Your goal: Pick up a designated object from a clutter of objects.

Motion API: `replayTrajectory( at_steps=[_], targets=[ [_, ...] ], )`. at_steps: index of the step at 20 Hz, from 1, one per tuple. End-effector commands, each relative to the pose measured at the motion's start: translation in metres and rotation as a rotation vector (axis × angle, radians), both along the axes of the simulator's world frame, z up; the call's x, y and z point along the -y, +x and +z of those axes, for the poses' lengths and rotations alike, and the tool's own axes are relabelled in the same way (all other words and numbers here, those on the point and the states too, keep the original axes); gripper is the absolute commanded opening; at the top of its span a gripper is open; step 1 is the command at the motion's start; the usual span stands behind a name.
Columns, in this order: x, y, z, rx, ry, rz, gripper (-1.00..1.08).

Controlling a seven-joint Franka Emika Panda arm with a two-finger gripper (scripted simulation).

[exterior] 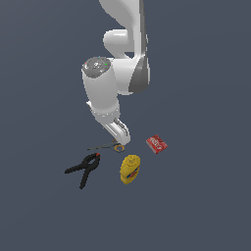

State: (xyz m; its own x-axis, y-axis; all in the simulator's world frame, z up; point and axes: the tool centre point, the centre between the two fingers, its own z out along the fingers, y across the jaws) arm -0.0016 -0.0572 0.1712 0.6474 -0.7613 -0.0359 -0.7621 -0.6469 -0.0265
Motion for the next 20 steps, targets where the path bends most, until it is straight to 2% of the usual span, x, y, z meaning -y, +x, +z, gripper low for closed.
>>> replayTrajectory(
  at_steps=[1,13,20],
  targets=[
    [0.004,-0.003,-0.014,-0.002,-0.001,-0.083,1.00],
    [0.026,-0.022,-0.075,-0.013,-0.018,-0.472,1.00],
    [0.037,-0.034,-0.099,-0.015,-0.033,-0.641,1.00]
  ],
)
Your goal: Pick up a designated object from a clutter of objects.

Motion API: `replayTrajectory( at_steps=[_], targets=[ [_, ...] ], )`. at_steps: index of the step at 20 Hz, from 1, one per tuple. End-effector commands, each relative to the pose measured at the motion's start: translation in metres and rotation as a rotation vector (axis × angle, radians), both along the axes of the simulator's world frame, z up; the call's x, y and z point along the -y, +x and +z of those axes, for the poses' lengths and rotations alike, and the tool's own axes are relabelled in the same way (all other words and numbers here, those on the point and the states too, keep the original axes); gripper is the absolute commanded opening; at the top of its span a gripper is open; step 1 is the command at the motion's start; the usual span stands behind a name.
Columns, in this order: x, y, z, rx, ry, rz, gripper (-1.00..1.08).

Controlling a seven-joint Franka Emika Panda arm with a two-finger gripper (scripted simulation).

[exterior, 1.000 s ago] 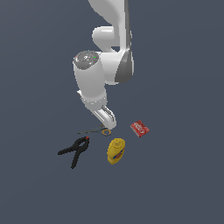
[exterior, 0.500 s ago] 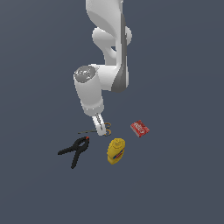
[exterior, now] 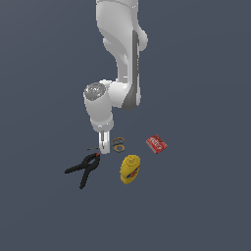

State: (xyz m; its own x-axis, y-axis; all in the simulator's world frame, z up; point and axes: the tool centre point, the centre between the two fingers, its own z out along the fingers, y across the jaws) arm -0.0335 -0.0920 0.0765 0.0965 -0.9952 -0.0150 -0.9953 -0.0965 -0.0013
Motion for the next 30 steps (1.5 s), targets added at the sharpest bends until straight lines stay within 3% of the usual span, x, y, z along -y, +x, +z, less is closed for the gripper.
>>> replayTrajectory(
  at_steps=[1,9,30],
  targets=[
    [0.003,-0.004,-0.007,0.000,-0.005,-0.051,1.00],
    [0.009,-0.010,-0.018,-0.001,-0.015,-0.131,1.00],
    [0.009,-0.011,-0.068,-0.001,-0.015,-0.135,1.00]
  ],
)
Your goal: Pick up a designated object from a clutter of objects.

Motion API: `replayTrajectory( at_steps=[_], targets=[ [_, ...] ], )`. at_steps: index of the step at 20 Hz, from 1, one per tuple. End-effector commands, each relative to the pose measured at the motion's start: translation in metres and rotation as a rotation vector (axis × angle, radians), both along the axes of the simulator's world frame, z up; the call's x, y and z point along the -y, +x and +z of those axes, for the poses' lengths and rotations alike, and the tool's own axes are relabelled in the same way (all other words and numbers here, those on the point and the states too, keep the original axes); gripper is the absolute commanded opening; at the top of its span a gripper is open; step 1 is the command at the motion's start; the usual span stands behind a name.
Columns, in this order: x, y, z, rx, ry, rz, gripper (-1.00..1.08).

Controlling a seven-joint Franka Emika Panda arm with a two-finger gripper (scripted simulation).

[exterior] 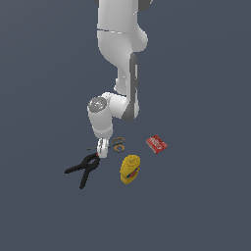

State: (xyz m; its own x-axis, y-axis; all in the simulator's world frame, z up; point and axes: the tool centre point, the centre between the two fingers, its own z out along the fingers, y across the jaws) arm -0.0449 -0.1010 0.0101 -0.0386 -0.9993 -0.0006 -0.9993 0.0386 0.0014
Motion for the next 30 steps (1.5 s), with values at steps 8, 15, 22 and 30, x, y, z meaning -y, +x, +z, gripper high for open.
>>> replayTrajectory(
  at_steps=[8,15,22,30],
  targets=[
    [0.000,0.000,-0.002,0.001,0.000,0.000,-1.00],
    [0.000,-0.001,0.001,0.001,0.002,-0.001,-1.00],
    [0.010,-0.005,0.022,0.001,0.002,-0.002,-1.00],
    [0.036,-0.016,0.074,0.001,0.004,-0.003,-1.00]
  ],
)
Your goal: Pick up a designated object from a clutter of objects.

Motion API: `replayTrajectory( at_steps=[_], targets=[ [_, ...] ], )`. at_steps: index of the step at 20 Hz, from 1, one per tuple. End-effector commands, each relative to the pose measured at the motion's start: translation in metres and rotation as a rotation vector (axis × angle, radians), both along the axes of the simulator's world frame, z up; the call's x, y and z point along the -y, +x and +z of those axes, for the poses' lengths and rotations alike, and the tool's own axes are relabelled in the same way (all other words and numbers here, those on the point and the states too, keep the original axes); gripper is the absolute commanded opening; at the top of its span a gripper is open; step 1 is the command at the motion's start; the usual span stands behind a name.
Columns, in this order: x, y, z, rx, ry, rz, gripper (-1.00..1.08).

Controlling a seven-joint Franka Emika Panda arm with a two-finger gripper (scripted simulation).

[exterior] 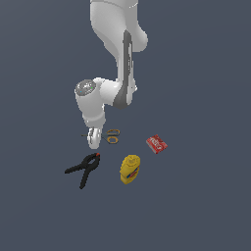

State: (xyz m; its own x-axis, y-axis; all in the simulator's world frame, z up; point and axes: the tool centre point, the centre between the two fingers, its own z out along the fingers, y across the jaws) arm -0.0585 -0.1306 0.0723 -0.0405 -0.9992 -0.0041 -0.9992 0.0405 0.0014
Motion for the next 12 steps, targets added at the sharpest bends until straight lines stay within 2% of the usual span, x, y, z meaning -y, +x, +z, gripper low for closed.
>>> replayTrajectory(
  at_steps=[1,12],
  targets=[
    [0.010,-0.004,0.021,0.001,0.000,-0.001,-1.00],
    [0.066,-0.026,0.131,0.000,-0.003,-0.003,-1.00]
  ],
)
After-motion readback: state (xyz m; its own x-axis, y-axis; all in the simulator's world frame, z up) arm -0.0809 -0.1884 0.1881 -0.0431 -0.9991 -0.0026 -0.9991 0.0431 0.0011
